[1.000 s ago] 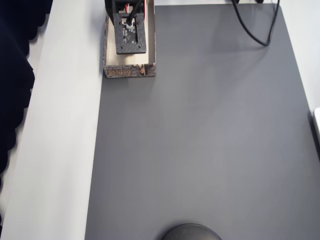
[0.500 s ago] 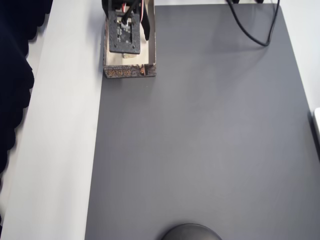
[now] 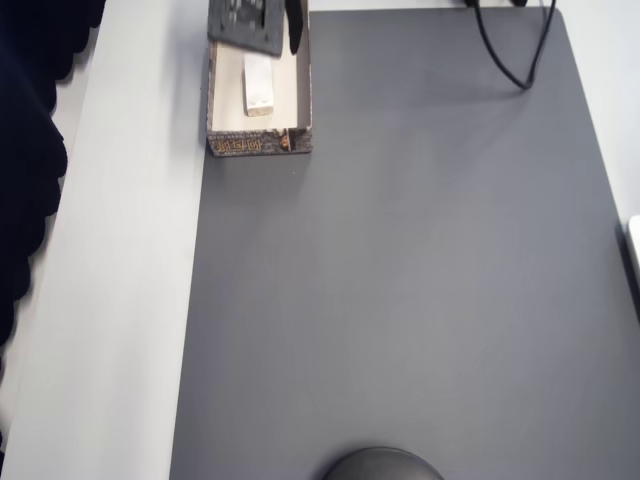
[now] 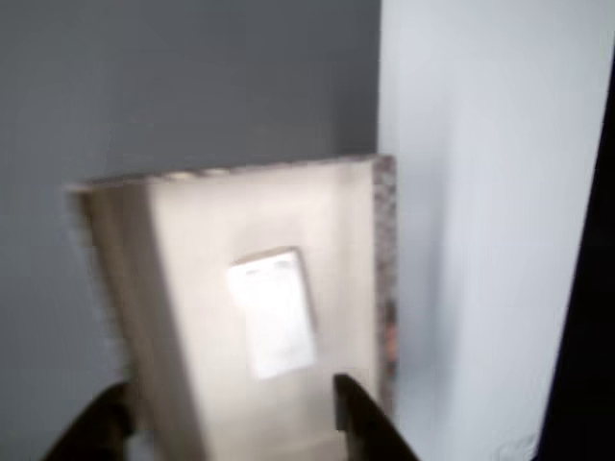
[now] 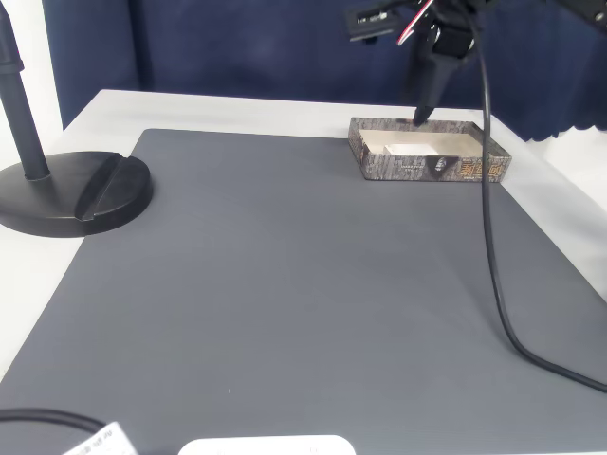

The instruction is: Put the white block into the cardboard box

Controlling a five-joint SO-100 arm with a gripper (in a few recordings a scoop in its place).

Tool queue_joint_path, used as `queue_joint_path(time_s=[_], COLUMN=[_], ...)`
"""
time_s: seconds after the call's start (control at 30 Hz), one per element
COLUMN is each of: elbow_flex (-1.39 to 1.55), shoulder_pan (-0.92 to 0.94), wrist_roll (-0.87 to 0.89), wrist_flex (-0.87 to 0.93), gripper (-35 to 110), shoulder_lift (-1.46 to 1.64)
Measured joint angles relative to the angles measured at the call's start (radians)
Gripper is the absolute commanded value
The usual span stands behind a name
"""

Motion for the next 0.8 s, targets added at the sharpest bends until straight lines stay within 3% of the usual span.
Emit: queue_joint_path(time_s=[0.2, 0.33, 0.57, 0.8], elbow_flex=[0.282, 0.483, 0.788, 1.111], shoulder_pan=[-0.092, -0.166, -0.344, -0.632], wrist_roll=[-0.189, -0.313, -0.448, -0.721], wrist_flex=[0.0, 0.0, 0.0, -0.077], gripper=[13, -2, -2, -2], shoulder_lift=[0.259, 0.448, 0.759, 1.095])
